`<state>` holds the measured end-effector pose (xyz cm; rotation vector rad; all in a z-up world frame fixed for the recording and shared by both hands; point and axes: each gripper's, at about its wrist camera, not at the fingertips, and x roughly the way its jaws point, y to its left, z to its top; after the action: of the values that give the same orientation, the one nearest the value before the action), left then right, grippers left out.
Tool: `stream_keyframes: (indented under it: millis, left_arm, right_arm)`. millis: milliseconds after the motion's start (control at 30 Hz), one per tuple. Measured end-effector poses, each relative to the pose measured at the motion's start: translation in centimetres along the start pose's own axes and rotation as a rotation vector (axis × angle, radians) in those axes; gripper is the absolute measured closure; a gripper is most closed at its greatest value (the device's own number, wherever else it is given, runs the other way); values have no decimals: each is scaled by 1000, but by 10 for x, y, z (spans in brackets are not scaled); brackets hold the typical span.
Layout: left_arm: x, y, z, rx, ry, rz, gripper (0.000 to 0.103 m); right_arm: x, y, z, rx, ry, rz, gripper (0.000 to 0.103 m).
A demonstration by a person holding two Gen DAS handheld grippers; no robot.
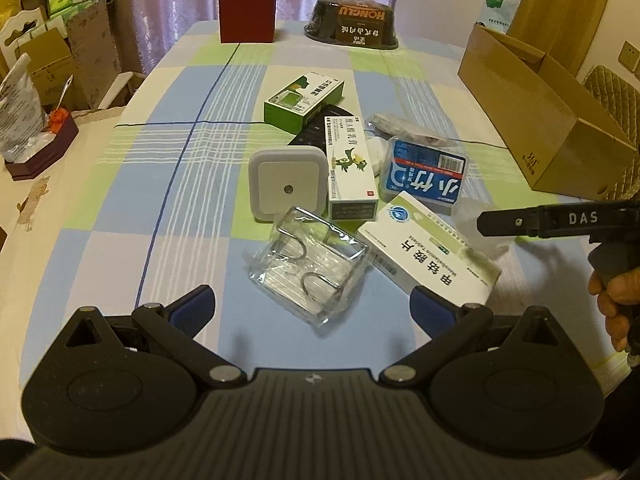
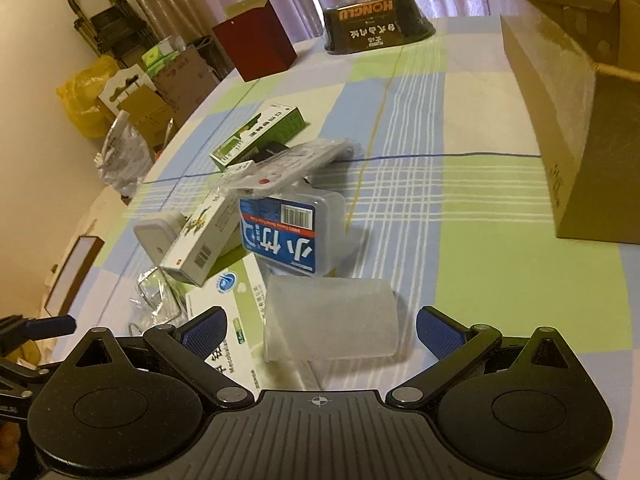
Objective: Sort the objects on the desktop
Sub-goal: 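Grasp the clear plastic cup with the right gripper while the left gripper approaches the hook pack, then grasp the clear hook pack with the left gripper while the right gripper lifts the cup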
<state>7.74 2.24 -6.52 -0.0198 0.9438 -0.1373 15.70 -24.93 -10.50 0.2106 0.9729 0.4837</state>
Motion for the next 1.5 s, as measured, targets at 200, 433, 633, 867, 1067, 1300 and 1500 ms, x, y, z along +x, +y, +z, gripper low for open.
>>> stream_keyframes:
  millis: [200, 433, 633, 867, 1067, 1300, 1500]
  left_arm:
    - [11, 7, 8, 33, 4, 2, 1]
    - [27, 8, 17, 176, 14, -32, 1]
    - [44, 1, 22, 349, 32, -76, 1]
    - [59, -3, 23, 419, 54, -114, 1]
    - [65, -2, 26, 414, 58, -134, 1]
    - [70, -3, 31, 424, 66, -162, 8]
    - [75, -6, 30, 456, 84, -162, 21]
  right_arm:
    - [7, -3, 4, 21, 0, 13, 0]
    - [13, -4, 5, 20, 10, 14, 0]
    - [15, -2, 4, 4, 15, 8, 1]
    - [19, -3, 2, 17, 24, 6, 17]
    - [15, -8, 0, 60, 18, 2, 32]
    - [2, -6, 2, 78, -13, -29, 32]
    - [-2, 2, 1, 41, -15, -63, 32]
